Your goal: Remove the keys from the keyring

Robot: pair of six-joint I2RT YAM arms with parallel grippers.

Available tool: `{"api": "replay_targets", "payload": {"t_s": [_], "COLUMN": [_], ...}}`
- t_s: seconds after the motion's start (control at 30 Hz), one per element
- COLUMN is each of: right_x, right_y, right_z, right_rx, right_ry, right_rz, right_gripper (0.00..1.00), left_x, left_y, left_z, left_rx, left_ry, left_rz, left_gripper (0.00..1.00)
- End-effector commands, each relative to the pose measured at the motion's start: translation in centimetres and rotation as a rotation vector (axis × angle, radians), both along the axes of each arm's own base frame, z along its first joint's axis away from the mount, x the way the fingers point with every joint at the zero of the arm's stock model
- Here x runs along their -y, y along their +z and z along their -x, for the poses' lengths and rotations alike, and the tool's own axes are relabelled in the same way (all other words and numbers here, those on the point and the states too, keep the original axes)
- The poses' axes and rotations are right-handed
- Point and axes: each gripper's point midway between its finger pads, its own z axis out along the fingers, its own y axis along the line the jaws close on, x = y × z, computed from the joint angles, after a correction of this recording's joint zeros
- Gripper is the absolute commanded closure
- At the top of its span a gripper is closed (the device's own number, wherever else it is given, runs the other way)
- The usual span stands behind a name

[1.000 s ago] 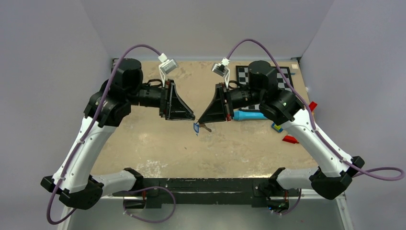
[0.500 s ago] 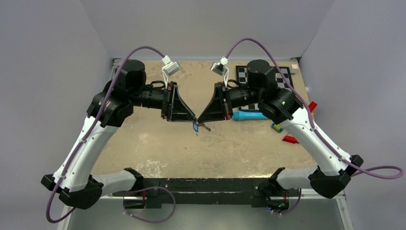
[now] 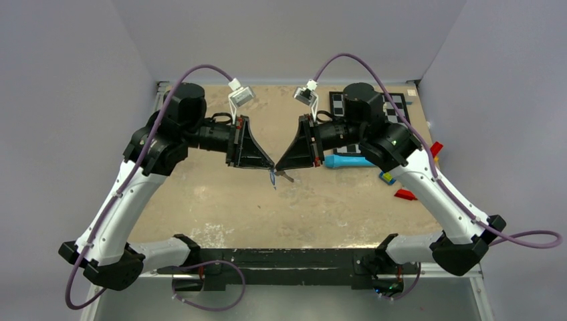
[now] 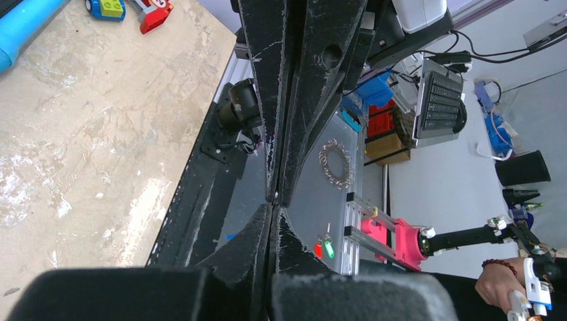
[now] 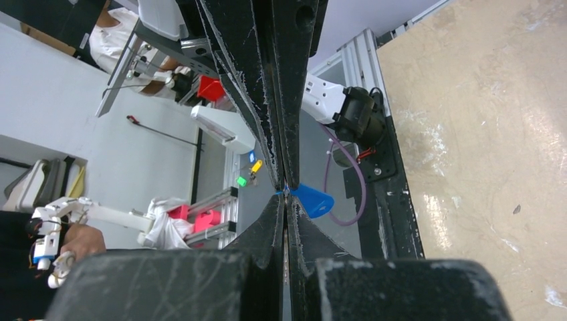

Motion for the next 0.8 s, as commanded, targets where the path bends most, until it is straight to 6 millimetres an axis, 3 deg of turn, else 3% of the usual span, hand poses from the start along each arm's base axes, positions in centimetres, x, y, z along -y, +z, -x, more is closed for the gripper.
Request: {"api": "replay_targets", "payload": {"t_s": [0.0, 0.13, 0.23, 0.37, 0.6, 0.77], "right_x": [-0.1, -0.1, -0.1, 0.0, -0.2, -0.2], "right_y": [2.3, 2.8, 2.9, 2.9, 3.1, 3.0], "right_z": [0.3, 0.3, 0.2, 0.1, 0.0, 0.1], "right_rx": [0.063, 0.062, 0.066, 0.065, 0.059, 0.05], "right_ry": [0.014, 0.006, -0.006, -0.013, -0.015, -0.014], "right_rz": [-0.068, -0.089, -0.097, -0.102, -0.116, -0.115], "right_gripper": [0.98, 0.59, 0.49, 0.52, 0.78, 0.84], "left_x": [0.0, 0.1, 0.1, 0.1, -0.1, -0.1], "left_y": [1.4, 2.3, 2.8, 3.1, 3.3, 3.4], "left_z": [0.3, 0.2, 0.3, 0.1, 0.1, -0.2], "left_rx": [0.05, 0.058, 0.065, 0.068, 0.077, 0.074], "left_ry": [-0.005, 0.006, 0.011, 0.022, 0.045, 0.073], "left_rz": [0.039, 0.071, 0.085, 0.089, 0.094, 0.093], "left_gripper": [1.0, 1.0, 1.0, 1.0, 1.0, 1.0]}}
